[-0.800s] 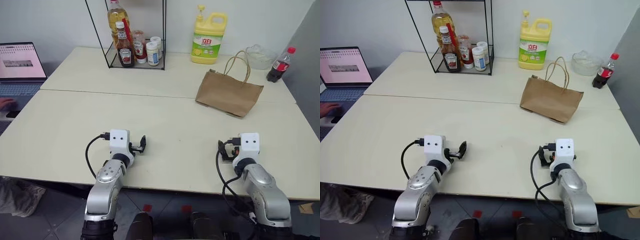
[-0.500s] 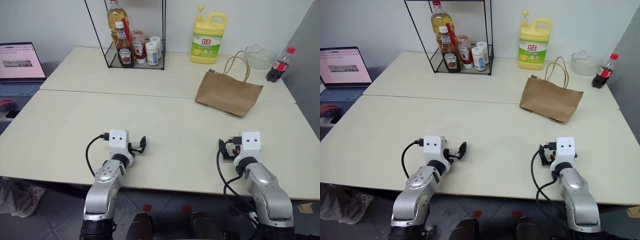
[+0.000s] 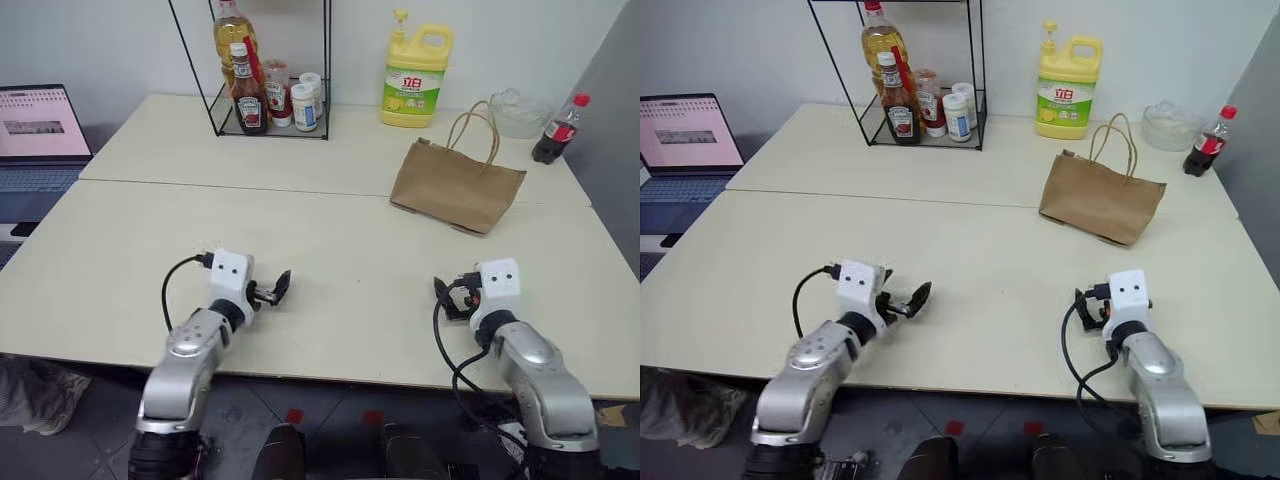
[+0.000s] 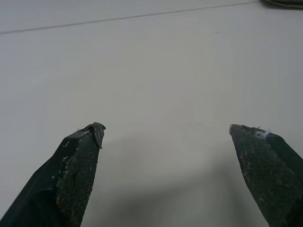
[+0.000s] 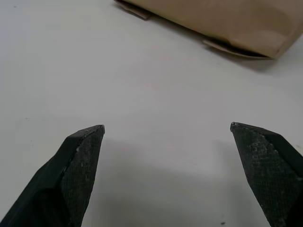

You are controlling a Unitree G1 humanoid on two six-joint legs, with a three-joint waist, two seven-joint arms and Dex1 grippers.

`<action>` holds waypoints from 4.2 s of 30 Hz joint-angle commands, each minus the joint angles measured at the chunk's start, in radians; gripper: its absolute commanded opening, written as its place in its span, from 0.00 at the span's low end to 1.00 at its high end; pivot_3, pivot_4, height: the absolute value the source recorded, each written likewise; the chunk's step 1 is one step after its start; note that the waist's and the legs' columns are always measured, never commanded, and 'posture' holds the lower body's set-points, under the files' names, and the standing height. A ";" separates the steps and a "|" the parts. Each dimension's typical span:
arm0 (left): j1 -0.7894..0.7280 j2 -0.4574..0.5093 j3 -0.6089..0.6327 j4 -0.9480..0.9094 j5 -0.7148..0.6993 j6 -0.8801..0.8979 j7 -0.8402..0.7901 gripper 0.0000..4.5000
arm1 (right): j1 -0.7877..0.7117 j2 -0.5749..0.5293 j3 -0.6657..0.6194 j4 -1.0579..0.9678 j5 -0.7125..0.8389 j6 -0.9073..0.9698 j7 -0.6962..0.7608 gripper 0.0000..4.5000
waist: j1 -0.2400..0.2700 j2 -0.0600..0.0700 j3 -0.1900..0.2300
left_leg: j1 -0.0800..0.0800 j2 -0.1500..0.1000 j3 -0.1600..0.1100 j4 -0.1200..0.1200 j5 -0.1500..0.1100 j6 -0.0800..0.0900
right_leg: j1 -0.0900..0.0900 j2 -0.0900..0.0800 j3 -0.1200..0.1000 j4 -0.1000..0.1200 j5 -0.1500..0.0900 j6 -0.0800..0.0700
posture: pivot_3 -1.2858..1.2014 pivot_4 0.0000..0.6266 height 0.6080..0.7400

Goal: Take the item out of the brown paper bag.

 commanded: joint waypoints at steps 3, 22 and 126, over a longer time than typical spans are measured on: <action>-0.083 0.122 0.032 -0.018 -0.109 0.005 -0.191 1.00 | -0.046 -0.126 -0.072 -0.064 0.087 0.015 0.139 0.99 | 0.000 0.000 0.001 | 0.000 0.000 0.000 0.000 0.000 0.000 | 0.000 0.000 0.000 -0.001 0.000 0.000 | 0.52 0.24 1.00; -0.582 0.264 -0.024 0.200 -0.296 0.089 -0.556 1.00 | -0.679 -0.422 -0.089 0.682 0.069 -0.257 0.374 0.99 | -0.007 -0.001 0.011 | -0.001 0.000 0.001 0.000 0.000 0.000 | 0.000 0.000 0.000 -0.002 0.000 0.000 | 0.52 0.24 1.00; 0.137 0.135 0.275 -0.427 -0.527 0.212 0.008 1.00 | -1.506 0.333 -0.144 1.687 0.094 -0.803 0.676 0.00 | -0.050 0.001 0.023 | -0.002 0.001 0.001 0.002 0.000 0.000 | -0.005 -0.001 0.000 0.007 0.001 -0.001 | 0.52 0.24 1.00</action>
